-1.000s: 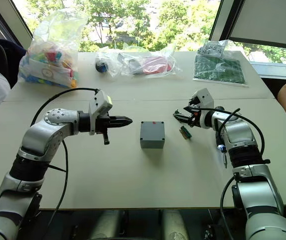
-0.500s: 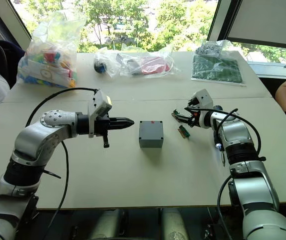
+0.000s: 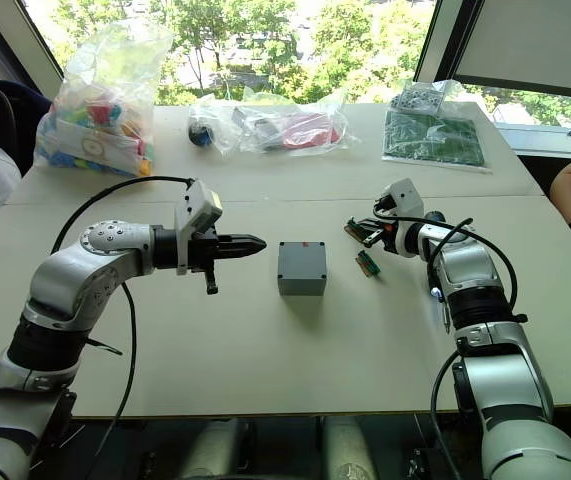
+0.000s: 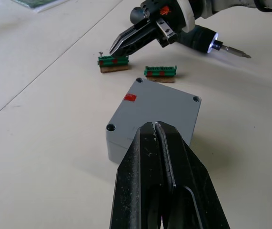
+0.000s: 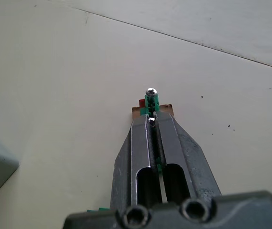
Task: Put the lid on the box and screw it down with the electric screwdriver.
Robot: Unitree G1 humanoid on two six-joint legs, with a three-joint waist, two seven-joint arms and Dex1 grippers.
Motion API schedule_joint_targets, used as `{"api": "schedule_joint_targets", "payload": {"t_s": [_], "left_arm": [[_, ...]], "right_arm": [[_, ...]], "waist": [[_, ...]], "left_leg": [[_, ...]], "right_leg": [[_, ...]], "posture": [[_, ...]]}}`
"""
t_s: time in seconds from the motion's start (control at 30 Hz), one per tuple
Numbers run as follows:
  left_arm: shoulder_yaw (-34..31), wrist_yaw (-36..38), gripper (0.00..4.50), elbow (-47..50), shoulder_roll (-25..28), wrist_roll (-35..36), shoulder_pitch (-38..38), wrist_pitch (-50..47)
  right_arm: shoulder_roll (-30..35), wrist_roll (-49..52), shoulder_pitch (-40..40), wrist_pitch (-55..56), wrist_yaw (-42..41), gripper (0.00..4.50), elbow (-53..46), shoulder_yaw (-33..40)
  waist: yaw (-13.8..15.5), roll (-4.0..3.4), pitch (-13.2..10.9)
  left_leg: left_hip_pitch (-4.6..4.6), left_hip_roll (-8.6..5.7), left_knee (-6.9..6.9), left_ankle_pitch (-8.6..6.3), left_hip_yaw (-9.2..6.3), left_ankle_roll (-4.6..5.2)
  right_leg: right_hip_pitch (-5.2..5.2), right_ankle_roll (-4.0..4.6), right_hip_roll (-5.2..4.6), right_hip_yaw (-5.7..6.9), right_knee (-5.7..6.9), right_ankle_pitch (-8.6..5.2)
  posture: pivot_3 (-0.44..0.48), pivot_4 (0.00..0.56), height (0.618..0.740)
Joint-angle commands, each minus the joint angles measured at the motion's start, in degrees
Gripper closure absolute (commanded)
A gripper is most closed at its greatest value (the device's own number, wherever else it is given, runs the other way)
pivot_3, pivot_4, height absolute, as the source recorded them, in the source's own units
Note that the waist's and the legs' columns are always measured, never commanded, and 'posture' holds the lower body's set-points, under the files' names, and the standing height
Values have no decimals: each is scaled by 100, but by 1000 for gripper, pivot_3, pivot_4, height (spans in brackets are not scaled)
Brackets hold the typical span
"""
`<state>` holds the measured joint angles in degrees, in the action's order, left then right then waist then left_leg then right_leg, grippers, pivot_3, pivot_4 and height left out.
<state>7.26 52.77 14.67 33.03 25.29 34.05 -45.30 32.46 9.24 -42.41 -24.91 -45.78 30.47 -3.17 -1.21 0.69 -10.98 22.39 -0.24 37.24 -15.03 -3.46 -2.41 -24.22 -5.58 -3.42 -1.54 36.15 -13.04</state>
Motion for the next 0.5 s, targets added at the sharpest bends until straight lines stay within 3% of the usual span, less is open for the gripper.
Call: {"api": "schedule_joint_targets", "payload": {"t_s": [0.03, 0.37, 0.5], "left_arm": [[-83, -5, 4500, 71, 31, 44, 2, 142], [-133, -55, 4500, 52, 10, 125, -50, 160], [-224, 47, 4500, 220, 207, 230, -192, 57]], "right_arm": [[22, 150, -91, -61, 22, 4470, -365, 278], [114, 394, -75, -526, 124, 4470, -1293, 601], [118, 1044, 245, -1320, -198, 4470, -2654, 673]], "waist": [[1, 0, 0], [1, 0, 0], [1, 0, 0]], "left_leg": [[0, 0, 0, 0, 0, 0], [0, 0, 0, 0, 0, 0], [0, 0, -1, 0, -1, 0]], "right_leg": [[0, 0, 0, 0, 0, 0], [0, 0, 0, 0, 0, 0], [0, 0, 0, 0, 0, 0]], "posture": [[0, 150, 740], [0, 150, 740], [0, 150, 740]]}}
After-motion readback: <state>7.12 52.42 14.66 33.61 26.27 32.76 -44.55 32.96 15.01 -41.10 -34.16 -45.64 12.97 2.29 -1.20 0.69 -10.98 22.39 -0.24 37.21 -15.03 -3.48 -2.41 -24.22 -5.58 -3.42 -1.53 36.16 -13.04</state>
